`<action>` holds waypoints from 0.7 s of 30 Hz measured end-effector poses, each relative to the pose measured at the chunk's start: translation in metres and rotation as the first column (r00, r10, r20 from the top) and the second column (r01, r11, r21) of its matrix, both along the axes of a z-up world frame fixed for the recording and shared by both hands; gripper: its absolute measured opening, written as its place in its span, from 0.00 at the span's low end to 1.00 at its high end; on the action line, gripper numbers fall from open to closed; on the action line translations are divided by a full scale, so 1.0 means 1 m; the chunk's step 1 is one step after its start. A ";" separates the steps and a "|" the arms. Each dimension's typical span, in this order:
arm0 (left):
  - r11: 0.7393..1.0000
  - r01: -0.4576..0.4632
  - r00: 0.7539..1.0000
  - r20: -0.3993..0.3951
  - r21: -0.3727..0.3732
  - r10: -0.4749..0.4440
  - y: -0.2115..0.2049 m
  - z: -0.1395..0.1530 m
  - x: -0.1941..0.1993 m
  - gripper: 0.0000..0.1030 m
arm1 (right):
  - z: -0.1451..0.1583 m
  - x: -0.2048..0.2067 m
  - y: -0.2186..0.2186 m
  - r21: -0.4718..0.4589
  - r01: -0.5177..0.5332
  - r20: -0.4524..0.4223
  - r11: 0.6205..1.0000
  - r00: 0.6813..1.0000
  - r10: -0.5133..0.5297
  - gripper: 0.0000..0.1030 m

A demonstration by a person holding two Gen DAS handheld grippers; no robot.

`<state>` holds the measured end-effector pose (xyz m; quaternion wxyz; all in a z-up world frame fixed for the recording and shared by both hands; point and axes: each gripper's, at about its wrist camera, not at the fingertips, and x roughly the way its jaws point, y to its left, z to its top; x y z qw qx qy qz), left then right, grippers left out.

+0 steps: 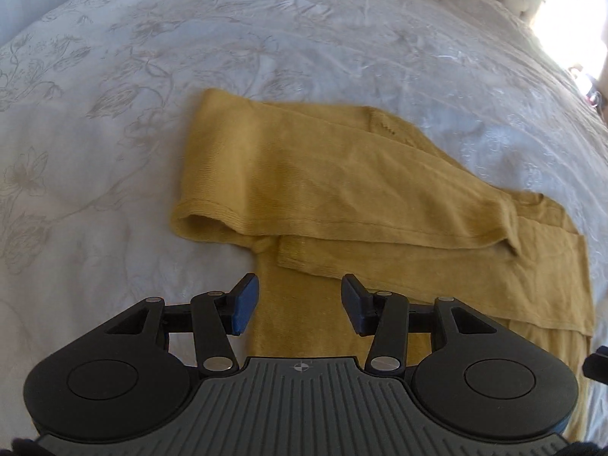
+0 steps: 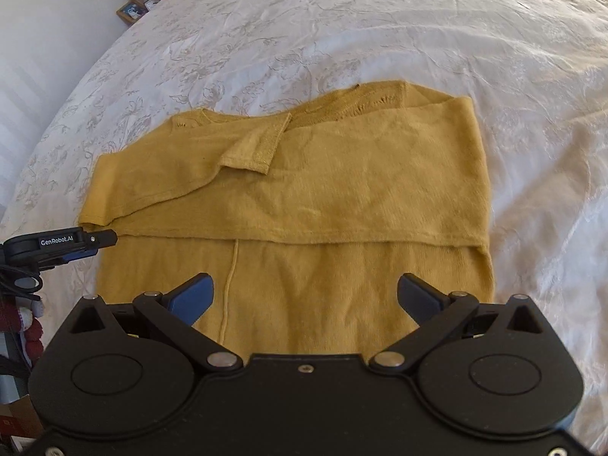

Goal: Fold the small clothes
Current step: 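Carry the sleeve across the sweater chest with the left gripper, release, then grasp the sweater's side edge with the right gripper, fold it over the body, release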

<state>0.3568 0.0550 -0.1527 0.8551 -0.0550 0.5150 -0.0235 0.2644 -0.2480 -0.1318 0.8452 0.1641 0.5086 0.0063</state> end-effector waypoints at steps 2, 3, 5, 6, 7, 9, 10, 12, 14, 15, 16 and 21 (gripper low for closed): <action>1.000 -0.011 1.000 -0.011 0.013 0.011 0.006 -0.006 0.008 0.45 | 0.001 0.015 0.002 0.016 -0.016 0.011 1.000 1.000 0.016 0.99; 1.000 -0.020 1.000 -0.016 0.017 0.020 0.008 -0.010 0.011 0.45 | 0.001 0.023 0.003 0.023 -0.023 0.016 0.999 1.000 0.023 0.99; 0.999 -0.037 0.999 -0.036 0.016 0.037 0.012 -0.021 0.017 0.51 | 0.001 0.040 0.004 0.035 -0.040 0.027 0.999 0.999 0.039 0.99; 0.999 -0.039 0.998 -0.045 0.012 0.040 0.014 -0.026 0.018 0.54 | 0.000 0.050 0.005 0.040 -0.049 0.032 0.998 0.998 0.048 0.99; 0.999 -0.036 0.998 -0.043 0.010 0.037 0.014 -0.031 0.019 0.59 | 0.000 0.057 0.005 0.045 -0.056 0.034 0.997 0.998 0.054 0.99; 1.000 -0.023 0.999 -0.024 0.014 0.023 0.014 -0.035 0.018 0.64 | -0.004 0.077 0.006 0.056 -0.072 0.033 0.996 0.997 0.070 0.99; 1.000 -0.014 1.000 -0.014 0.021 0.014 0.013 -0.036 0.018 0.68 | -0.006 0.085 0.006 0.066 -0.076 0.031 0.995 0.997 0.074 0.99; 1.000 -0.001 1.000 0.004 0.031 0.001 0.012 -0.038 0.016 0.71 | -0.013 0.103 0.005 0.095 -0.074 0.024 0.993 0.997 0.072 0.99; 1.000 0.003 1.000 0.027 0.027 -0.004 0.012 -0.041 0.012 0.76 | -0.023 0.119 0.004 0.131 -0.052 -0.005 0.990 0.999 0.053 0.99; 1.000 0.006 0.999 0.036 0.025 -0.006 0.012 -0.042 0.011 0.77 | -0.029 0.126 0.003 0.141 -0.034 -0.027 0.989 0.999 0.038 0.99; 1.000 0.010 0.999 0.041 0.026 -0.011 0.011 -0.042 0.010 0.79 | -0.034 0.132 0.003 0.145 -0.024 -0.041 0.989 0.999 0.031 0.99; 0.998 0.037 0.999 0.034 0.044 -0.039 0.004 -0.045 0.014 0.90 | -0.053 0.148 0.003 0.155 -0.020 -0.082 0.988 0.996 0.033 0.81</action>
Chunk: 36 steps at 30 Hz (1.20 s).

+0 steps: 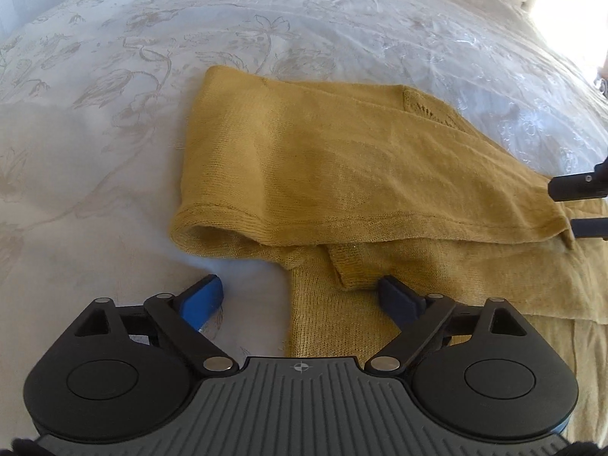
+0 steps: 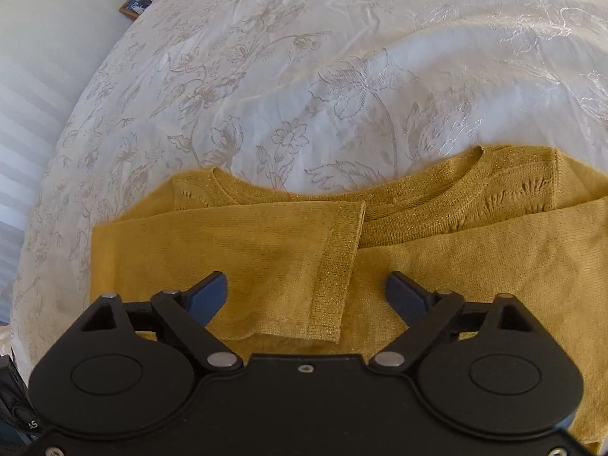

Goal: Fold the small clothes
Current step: 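Grasp the sweater's side edge with the right gripper, fold it over the body, release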

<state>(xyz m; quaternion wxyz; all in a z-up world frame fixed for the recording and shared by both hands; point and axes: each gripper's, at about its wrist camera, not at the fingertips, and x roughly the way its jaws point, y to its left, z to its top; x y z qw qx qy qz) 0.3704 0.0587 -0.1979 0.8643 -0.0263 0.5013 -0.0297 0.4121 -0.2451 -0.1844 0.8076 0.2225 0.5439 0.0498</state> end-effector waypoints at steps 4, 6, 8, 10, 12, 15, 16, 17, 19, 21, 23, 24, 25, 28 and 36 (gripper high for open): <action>1.000 -0.007 1.000 -0.007 0.006 0.007 -0.004 -0.001 0.003 0.96 | 0.003 0.004 0.003 -0.010 -0.018 -0.005 1.000 1.000 0.018 0.47; 1.000 -0.010 1.000 -0.007 0.007 0.010 -0.003 -0.001 0.001 0.96 | 0.006 0.005 0.005 0.002 -0.030 -0.001 1.000 1.000 0.030 0.25; 1.000 -0.009 1.000 -0.008 0.004 0.009 -0.002 -0.001 0.001 0.96 | 0.016 0.002 0.007 0.028 -0.044 0.033 0.999 0.999 0.043 0.13; 1.000 -0.007 1.000 -0.012 -0.002 0.007 -0.001 -0.001 0.002 0.96 | 0.036 -0.003 0.010 0.036 -0.061 0.085 0.998 0.995 0.057 0.13; 1.000 -0.006 1.000 -0.014 -0.007 0.006 0.000 -0.001 0.002 0.96 | 0.068 -0.016 0.006 0.065 -0.063 0.172 0.996 0.984 0.051 0.13; 1.000 -0.008 1.000 -0.014 -0.013 0.007 0.001 -0.001 0.003 0.96 | 0.111 -0.044 -0.014 0.054 -0.026 0.263 0.998 0.965 0.011 0.13; 1.000 -0.008 1.000 -0.014 -0.014 0.008 0.001 -0.001 0.003 0.96 | 0.118 -0.053 -0.024 0.040 -0.002 0.271 0.999 0.962 -0.009 0.13; 1.000 -0.009 1.000 -0.014 -0.014 0.009 0.001 -0.001 0.003 0.96 | 0.121 -0.060 -0.034 0.027 0.021 0.264 0.999 0.964 -0.028 0.13; 1.000 -0.013 1.000 -0.011 -0.014 0.013 0.001 -0.001 0.003 0.96 | 0.112 -0.068 -0.053 -0.045 0.061 0.210 0.997 0.976 -0.050 0.13; 1.000 -0.016 1.000 -0.008 -0.011 0.016 0.001 -0.001 0.002 0.96 | 0.093 -0.070 -0.067 -0.129 0.076 0.144 0.989 0.988 -0.058 0.13; 1.000 -0.016 1.000 -0.009 -0.006 0.016 0.001 -0.001 0.002 0.96 | 0.076 -0.072 -0.079 -0.162 0.086 0.097 0.983 0.993 -0.071 0.13; 1.000 -0.018 1.000 -0.014 -0.006 0.017 0.001 0.000 0.002 0.96 | 0.069 -0.073 -0.084 -0.162 0.096 0.078 0.982 0.993 -0.084 0.13; 1.000 -0.018 1.000 -0.021 -0.007 0.018 0.001 0.001 0.003 0.96 | 0.065 -0.073 -0.087 -0.151 0.106 0.072 0.983 0.993 -0.096 0.13; 1.000 -0.002 0.999 -0.040 0.010 0.003 0.006 0.004 0.008 0.96 | 0.066 -0.075 -0.087 -0.129 0.118 0.088 0.985 0.990 -0.107 0.13; 0.991 -0.056 0.997 -0.049 0.119 0.063 0.055 0.010 0.014 0.94 | 0.069 -0.081 -0.091 -0.154 0.091 0.104 0.984 0.992 -0.076 0.13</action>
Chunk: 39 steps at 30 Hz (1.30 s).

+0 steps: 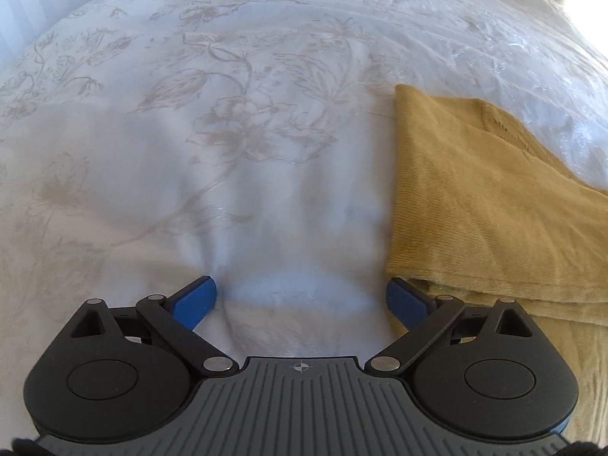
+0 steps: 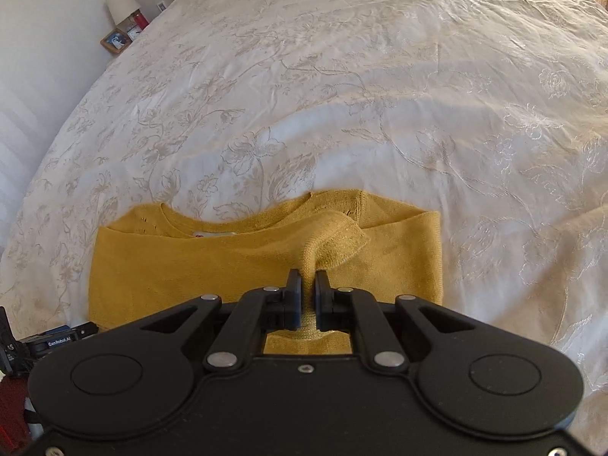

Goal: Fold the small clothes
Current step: 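Grasp the sweater's side edge with the right gripper, fold it over the body, release, then move both open grippers along the folded sweater toward its hem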

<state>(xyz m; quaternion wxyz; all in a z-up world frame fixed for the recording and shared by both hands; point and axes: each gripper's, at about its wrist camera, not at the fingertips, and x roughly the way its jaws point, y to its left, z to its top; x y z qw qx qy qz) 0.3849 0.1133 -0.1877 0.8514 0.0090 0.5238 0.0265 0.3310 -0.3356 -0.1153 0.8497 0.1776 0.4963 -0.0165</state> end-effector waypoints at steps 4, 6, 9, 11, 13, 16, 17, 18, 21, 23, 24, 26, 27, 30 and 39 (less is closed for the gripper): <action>0.999 -0.035 0.999 -0.001 0.026 0.035 0.015 0.013 0.000 0.91 | -0.004 -0.003 0.000 0.002 0.006 -0.008 1.000 1.000 -0.006 0.13; 0.998 -0.061 0.998 0.034 0.000 0.061 0.018 0.025 -0.004 0.91 | -0.005 -0.004 0.003 -0.009 -0.001 -0.008 1.000 1.000 0.001 0.13; 0.999 -0.041 0.995 0.087 -0.025 0.043 0.009 0.041 -0.005 0.91 | -0.006 -0.006 0.007 -0.020 -0.007 -0.009 1.000 1.000 0.007 0.14; 0.999 -0.007 0.993 0.114 -0.047 0.012 -0.004 0.049 -0.001 0.91 | -0.002 -0.006 0.011 -0.042 -0.017 -0.004 0.999 1.000 0.017 0.13; 0.997 0.031 0.991 0.131 -0.066 -0.022 -0.017 0.054 0.004 0.91 | 0.012 -0.008 0.017 -0.067 -0.043 0.041 0.997 0.998 0.046 0.13; 0.993 0.080 0.987 0.144 -0.081 -0.067 -0.034 0.056 0.012 0.91 | 0.030 -0.013 0.019 -0.138 -0.047 0.084 0.989 0.995 0.059 0.13; 0.992 0.094 0.986 0.149 -0.082 -0.081 -0.039 0.055 0.013 0.91 | 0.028 -0.014 0.016 -0.159 -0.034 0.070 0.987 0.996 0.046 0.13; 0.991 0.109 0.984 0.152 -0.080 -0.095 -0.043 0.054 0.015 0.91 | 0.020 -0.012 0.011 -0.176 -0.015 0.037 0.984 0.999 0.022 0.14; 0.986 0.149 0.981 0.139 -0.074 -0.137 -0.056 0.047 0.024 0.91 | -0.016 -0.007 -0.003 -0.230 -0.003 -0.063 0.973 0.998 -0.012 0.21; 0.983 0.168 0.980 0.122 -0.072 -0.158 -0.062 0.043 0.027 0.91 | -0.029 -0.004 -0.006 -0.248 -0.014 -0.106 0.969 0.994 -0.013 0.25; 0.982 0.174 0.979 0.116 -0.070 -0.166 -0.065 0.043 0.029 0.91 | -0.030 -0.006 -0.007 -0.238 -0.008 -0.096 0.971 0.995 -0.015 0.34; 0.980 0.187 0.977 0.119 -0.071 -0.178 -0.069 0.044 0.031 0.91 | -0.026 -0.011 -0.009 -0.230 0.011 -0.046 0.973 0.999 -0.023 0.79; 0.979 0.194 0.975 0.122 -0.068 -0.185 -0.071 0.044 0.032 0.91 | -0.023 -0.014 -0.008 -0.235 0.019 -0.020 0.972 0.999 -0.025 0.85; 0.975 0.218 0.971 0.108 -0.040 -0.212 -0.077 0.039 0.036 0.91 | -0.019 -0.017 -0.006 -0.249 0.035 -0.001 0.968 0.999 -0.037 0.84; 0.991 0.129 0.991 -0.021 -0.017 -0.130 -0.038 -0.002 0.048 0.96 | -0.033 -0.017 0.006 -0.265 -0.020 -0.041 0.964 0.999 0.009 0.93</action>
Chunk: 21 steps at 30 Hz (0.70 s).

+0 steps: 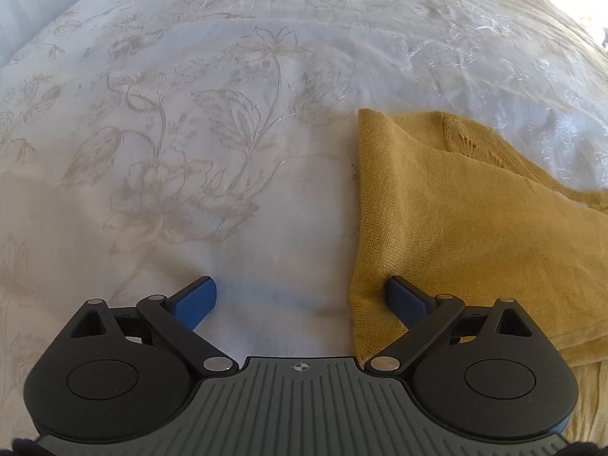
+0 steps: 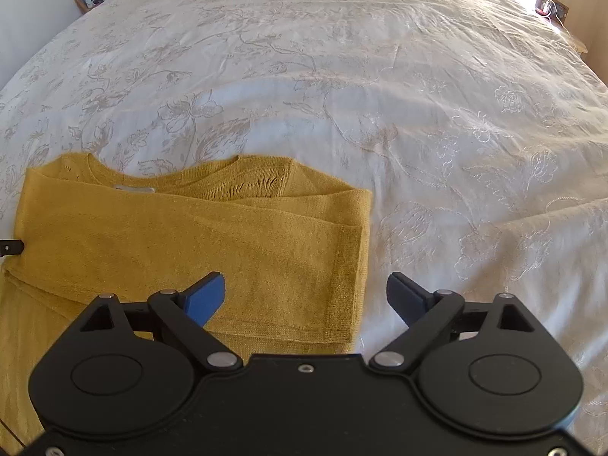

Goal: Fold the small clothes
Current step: 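Move both open grippers along the folded sweater toward its hem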

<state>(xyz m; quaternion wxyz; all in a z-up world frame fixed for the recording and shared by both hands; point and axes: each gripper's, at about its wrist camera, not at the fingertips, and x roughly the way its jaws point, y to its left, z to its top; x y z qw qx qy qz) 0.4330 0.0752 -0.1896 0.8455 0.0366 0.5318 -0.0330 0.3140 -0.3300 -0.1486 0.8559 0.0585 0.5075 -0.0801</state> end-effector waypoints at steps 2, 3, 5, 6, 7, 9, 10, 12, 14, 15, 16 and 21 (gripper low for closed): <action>0.999 0.028 1.000 0.006 0.015 -0.029 -0.001 0.002 -0.001 0.95 | -0.002 0.003 0.001 0.008 -0.001 0.000 1.000 1.000 0.001 0.93; 0.999 0.039 0.999 0.009 0.022 -0.040 -0.003 0.002 -0.001 0.95 | -0.004 0.006 0.001 0.015 0.000 0.001 1.000 1.000 0.000 0.93; 0.999 0.033 0.999 0.007 0.011 -0.033 -0.002 0.002 0.000 0.95 | -0.009 0.012 0.002 0.030 0.001 -0.002 1.000 1.000 -0.001 0.94; 1.000 0.025 1.000 0.006 -0.001 -0.025 -0.001 0.001 0.000 0.95 | -0.012 0.015 0.001 0.037 0.002 -0.009 0.999 1.000 -0.001 0.94; 1.000 0.017 1.000 0.006 -0.011 -0.017 0.000 0.002 0.000 0.95 | -0.017 0.018 0.000 0.041 0.006 -0.020 0.999 1.000 -0.005 0.94; 0.999 -0.021 1.000 0.008 -0.027 0.021 0.006 0.004 0.001 0.95 | -0.029 0.023 -0.003 0.029 0.023 -0.062 0.999 0.998 -0.021 0.94; 0.998 -0.051 0.999 0.017 -0.029 0.052 0.009 0.007 0.001 0.95 | -0.036 0.024 -0.006 0.021 0.036 -0.090 0.999 0.995 -0.034 0.94; 0.992 -0.124 0.991 0.056 -0.031 0.125 0.016 0.018 0.002 0.94 | -0.046 0.024 -0.012 0.038 0.065 -0.117 0.997 0.991 -0.060 0.97; 0.986 -0.155 0.982 0.101 -0.057 0.160 0.018 0.031 0.004 0.94 | -0.049 0.022 -0.016 0.061 0.088 -0.115 0.994 0.990 -0.081 0.99; 0.986 -0.150 0.980 0.117 -0.071 0.158 0.017 0.036 0.007 0.94 | -0.050 0.021 -0.017 0.065 0.091 -0.114 0.994 0.990 -0.083 0.99; 0.988 -0.132 0.981 0.130 -0.079 0.142 0.012 0.041 0.009 0.94 | -0.051 0.020 -0.017 0.066 0.091 -0.113 0.994 0.990 -0.083 0.99; 0.998 -0.015 0.993 0.112 -0.059 0.022 -0.018 0.034 0.031 0.94 | -0.055 0.020 -0.017 0.079 0.097 -0.114 0.992 0.990 -0.088 0.99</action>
